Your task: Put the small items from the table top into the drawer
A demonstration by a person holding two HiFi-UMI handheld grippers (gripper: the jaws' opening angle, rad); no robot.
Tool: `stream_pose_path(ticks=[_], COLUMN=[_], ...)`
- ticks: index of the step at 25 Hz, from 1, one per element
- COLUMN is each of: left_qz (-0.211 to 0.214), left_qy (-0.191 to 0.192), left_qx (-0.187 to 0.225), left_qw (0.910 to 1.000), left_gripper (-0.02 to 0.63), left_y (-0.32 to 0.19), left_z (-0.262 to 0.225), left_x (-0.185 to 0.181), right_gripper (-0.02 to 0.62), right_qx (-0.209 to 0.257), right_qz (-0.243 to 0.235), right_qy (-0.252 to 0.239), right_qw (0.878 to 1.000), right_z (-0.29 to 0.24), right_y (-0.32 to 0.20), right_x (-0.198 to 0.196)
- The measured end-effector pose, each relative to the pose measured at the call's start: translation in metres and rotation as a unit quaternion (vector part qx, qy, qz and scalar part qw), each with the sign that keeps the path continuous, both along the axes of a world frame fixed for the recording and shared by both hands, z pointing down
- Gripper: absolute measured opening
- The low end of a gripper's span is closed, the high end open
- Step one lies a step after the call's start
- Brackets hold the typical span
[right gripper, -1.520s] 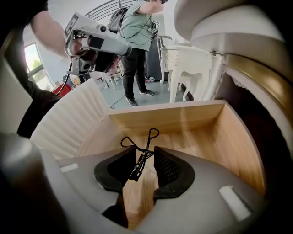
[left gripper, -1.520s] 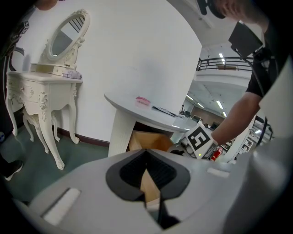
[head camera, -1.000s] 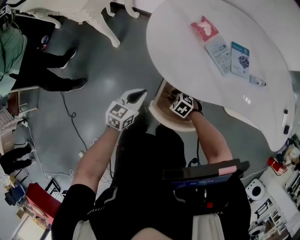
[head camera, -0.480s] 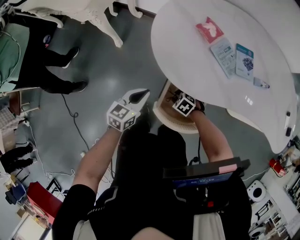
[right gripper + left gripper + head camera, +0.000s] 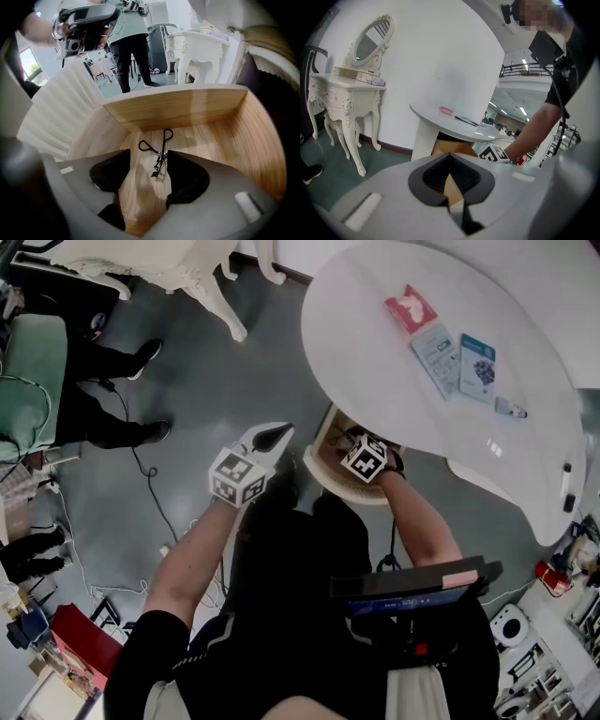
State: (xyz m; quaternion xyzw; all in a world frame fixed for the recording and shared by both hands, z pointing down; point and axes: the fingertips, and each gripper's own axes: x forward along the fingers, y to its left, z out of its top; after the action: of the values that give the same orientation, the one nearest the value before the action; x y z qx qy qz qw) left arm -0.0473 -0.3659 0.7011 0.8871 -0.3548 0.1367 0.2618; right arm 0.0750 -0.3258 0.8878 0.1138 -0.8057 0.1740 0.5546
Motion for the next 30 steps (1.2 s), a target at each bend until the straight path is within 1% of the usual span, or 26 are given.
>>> stream_pose_path(ticks=[1, 5, 7, 9, 14, 17, 20, 23, 27, 30], left_qz=[-0.004, -0.020, -0.031, -0.042, -0.066, -0.079, -0.090, -0.098, -0.119, -0.131], left_qy=[0.000, 0.001, 0.002, 0.004, 0.011, 0.020, 0.028, 0.027, 0.031, 0.026], left_qx=[0.000, 0.002, 0.006, 0.010, 0.028, 0.039, 0.053, 0.069, 0.092, 0.105], left_qw=[1.0000, 0.9998, 0.9995, 0.9990, 0.9973, 0.9959, 0.9941, 0.9924, 0.9881, 0.9854], left_gripper=[0.000, 0.000, 0.000, 0.000, 0.000, 0.000, 0.000, 0.000, 0.000, 0.000], left_y=[0.003, 0.016, 0.021, 0.027, 0.039, 0.047, 0.050, 0.062, 0.075, 0.083], left_z=[-0.004, -0.025, -0.037, -0.050, -0.081, -0.098, -0.117, -0.134, -0.159, -0.173], left_x=[-0.001, -0.003, -0.004, -0.005, -0.003, 0.004, 0.011, 0.017, 0.018, 0.019], right_gripper=[0.242, 0.129, 0.101, 0.067, 0.008, 0.003, 0.003, 0.003, 0.003, 0.003], right_qx=[0.006, 0.033, 0.047, 0.061, 0.097, 0.113, 0.130, 0.142, 0.164, 0.180], right_qz=[-0.007, -0.050, -0.063, -0.065, -0.065, -0.063, -0.047, -0.039, -0.060, -0.059], right_qy=[-0.001, -0.025, -0.036, -0.047, -0.086, -0.108, -0.134, -0.159, -0.191, -0.218], right_qw=[1.000, 0.998, 0.996, 0.995, 0.989, 0.986, 0.981, 0.976, 0.966, 0.957], right_z=[-0.005, -0.033, -0.048, -0.063, -0.105, -0.131, -0.157, -0.184, -0.219, -0.246], right_y=[0.002, 0.012, 0.015, 0.018, 0.020, 0.024, 0.023, 0.033, 0.049, 0.050], right_x=[0.001, 0.001, 0.000, 0.001, -0.003, -0.003, -0.002, -0.001, -0.004, -0.007])
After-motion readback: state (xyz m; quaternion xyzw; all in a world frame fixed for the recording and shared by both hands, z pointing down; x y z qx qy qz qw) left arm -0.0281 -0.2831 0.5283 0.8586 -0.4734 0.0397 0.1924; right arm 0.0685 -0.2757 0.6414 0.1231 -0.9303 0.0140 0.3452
